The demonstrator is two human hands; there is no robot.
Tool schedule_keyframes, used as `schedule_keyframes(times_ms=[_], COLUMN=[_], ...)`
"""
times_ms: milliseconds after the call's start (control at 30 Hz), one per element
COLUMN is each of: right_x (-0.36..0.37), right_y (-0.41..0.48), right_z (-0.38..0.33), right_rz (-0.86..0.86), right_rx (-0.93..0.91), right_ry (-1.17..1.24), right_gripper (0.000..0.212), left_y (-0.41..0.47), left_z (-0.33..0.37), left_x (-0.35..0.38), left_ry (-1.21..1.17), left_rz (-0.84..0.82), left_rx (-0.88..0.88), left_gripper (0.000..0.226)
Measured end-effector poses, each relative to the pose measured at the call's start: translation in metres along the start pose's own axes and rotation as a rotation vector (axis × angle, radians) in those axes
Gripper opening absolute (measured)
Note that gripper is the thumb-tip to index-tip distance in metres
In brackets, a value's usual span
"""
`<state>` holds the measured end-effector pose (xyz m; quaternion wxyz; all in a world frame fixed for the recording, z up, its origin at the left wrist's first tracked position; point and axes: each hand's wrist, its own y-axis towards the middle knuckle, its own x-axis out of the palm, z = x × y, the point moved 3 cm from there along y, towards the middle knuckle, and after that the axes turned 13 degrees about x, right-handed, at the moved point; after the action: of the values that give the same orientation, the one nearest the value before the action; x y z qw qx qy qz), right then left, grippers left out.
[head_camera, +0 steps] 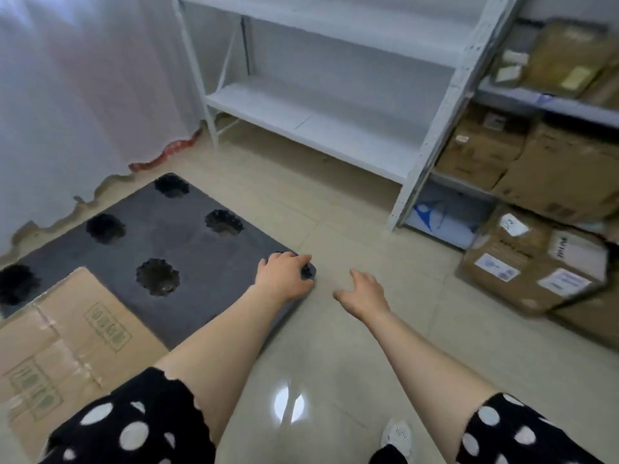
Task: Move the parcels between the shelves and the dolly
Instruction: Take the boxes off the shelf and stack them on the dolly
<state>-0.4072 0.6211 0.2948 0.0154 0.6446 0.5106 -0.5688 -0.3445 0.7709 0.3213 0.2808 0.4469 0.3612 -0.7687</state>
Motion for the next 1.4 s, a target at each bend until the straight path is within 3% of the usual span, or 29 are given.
schedule_keyframes(times_ms=[367,600,1100,1233,1400], right_x=[-0.208,-0.3,-0.418,-0.423,-0.424], right_y=[0.133,0.203,0.451,0.519,0.596], right_z=[0.26,0.374,0.485,0.523,0.578], right_rz=[0.094,0.141,0.138,0.114,0.108], right_rx=[0.304,0.438,0.63,0.729,0.79], right_ry=[0.348,0.505,0.5,0.577,0.525], right_gripper=[0.066,0.059,0.025,0.043,0.039], left_y=[0.22,0.329,0.615,0.677,0.748], left_z=[0.301,0.433,0.542,0.554,0.564], left_x=[0.054,0.082,0.141,0.171,0.217], left_ry=[-0.005,0.054,0.092,0.104,0.03], left_rz=[-0.136,-0.207,-0.318,-0.377,-0.366], left_rx=[0.226,0.338,0.354,0.329,0.234], left_gripper=[0.059,0.056,0.049,0.047,0.04])
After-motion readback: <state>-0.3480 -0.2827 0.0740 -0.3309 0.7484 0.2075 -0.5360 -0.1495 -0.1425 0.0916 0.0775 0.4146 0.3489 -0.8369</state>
